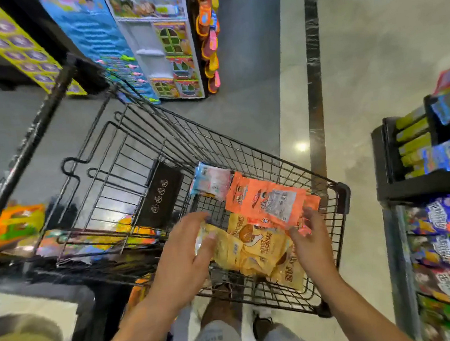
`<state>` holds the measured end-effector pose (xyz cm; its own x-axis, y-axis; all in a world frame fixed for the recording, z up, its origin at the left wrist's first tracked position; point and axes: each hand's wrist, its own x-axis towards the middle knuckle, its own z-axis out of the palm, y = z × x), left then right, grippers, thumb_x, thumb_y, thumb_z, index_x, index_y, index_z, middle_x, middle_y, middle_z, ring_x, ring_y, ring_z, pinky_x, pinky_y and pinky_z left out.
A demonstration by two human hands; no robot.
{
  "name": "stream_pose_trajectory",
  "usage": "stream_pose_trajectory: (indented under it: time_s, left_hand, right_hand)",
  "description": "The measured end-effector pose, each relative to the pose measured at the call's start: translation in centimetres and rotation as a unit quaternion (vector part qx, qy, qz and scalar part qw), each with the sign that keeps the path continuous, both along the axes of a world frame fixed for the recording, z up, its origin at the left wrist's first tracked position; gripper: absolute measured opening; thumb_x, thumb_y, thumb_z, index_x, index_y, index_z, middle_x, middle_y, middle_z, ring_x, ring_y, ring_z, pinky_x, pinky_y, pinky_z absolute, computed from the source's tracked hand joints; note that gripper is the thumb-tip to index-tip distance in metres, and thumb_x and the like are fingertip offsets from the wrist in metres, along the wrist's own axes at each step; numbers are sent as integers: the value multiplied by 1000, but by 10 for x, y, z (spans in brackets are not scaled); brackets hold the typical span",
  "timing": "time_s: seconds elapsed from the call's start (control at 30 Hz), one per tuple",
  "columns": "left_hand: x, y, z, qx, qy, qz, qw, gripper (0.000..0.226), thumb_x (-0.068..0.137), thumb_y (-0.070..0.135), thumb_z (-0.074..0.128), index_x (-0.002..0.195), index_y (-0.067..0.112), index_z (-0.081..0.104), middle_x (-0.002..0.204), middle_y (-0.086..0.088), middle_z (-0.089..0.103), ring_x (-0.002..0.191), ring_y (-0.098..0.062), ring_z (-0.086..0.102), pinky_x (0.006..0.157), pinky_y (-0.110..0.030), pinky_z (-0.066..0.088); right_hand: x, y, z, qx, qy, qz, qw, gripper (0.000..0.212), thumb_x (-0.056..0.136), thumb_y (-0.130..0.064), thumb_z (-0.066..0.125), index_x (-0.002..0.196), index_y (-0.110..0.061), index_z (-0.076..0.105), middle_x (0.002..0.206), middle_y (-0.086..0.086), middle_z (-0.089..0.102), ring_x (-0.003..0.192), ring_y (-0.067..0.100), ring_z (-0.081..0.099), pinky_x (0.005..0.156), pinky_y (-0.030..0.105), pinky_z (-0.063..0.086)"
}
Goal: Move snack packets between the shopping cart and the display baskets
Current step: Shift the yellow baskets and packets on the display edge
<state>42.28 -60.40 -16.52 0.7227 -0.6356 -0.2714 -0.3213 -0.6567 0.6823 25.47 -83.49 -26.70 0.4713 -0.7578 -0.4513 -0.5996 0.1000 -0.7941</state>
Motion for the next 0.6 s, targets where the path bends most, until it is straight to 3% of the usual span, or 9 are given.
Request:
stream_pose_trajectory:
  time_s: [0.07,0.23,0.33,0.4,0.47,0.6]
  left_hand:
    - [-16,9,21,-17,-21,30,999,44,105,50,46,147,36,44,143,16,48,136,-6,44,112,-37,42]
    - [-62,50,72,-47,-83,103,990,52,102,68,34,148,44,38,144,27,41,137,3,39,110,-22,35]
    - [-89,90,97,-57,-124,157,978,46,101,73,29,144,56,32,141,43,31,135,17,30,109,-5,24]
    - [-107,122,111,-55,-127,212,967,51,99,76,27,147,56,31,145,38,32,140,8,31,115,-22,32]
    - [-126,154,123,-62,-143,261,953,51,101,72,30,148,55,33,146,32,37,139,2,38,109,-37,43]
    - [-167,220,149,-58,-182,359,913,42,98,77,29,139,67,34,137,51,33,132,20,34,97,-17,36]
  right_hand:
    - [-2,21,41,-6,-35,75,997,58,99,-30,73,149,-34,46,152,-13,50,139,3,46,112,34,41]
    - [2,62,140,-45,-121,265,956,58,100,-49,65,152,-47,40,157,-19,42,146,1,40,116,34,35]
    - [8,87,184,-39,-157,314,935,66,91,-57,62,152,-49,39,158,-17,43,144,3,42,114,31,37]
    - [12,108,205,-36,-201,340,918,69,89,-53,63,153,-42,41,157,-17,46,144,1,43,116,31,38]
    - [16,132,219,-46,-236,376,895,66,91,-45,64,154,-33,43,156,-14,48,146,6,44,122,43,37]
    - [24,187,239,-69,-278,450,845,61,96,-44,67,152,-29,46,153,-16,50,144,9,46,121,48,39]
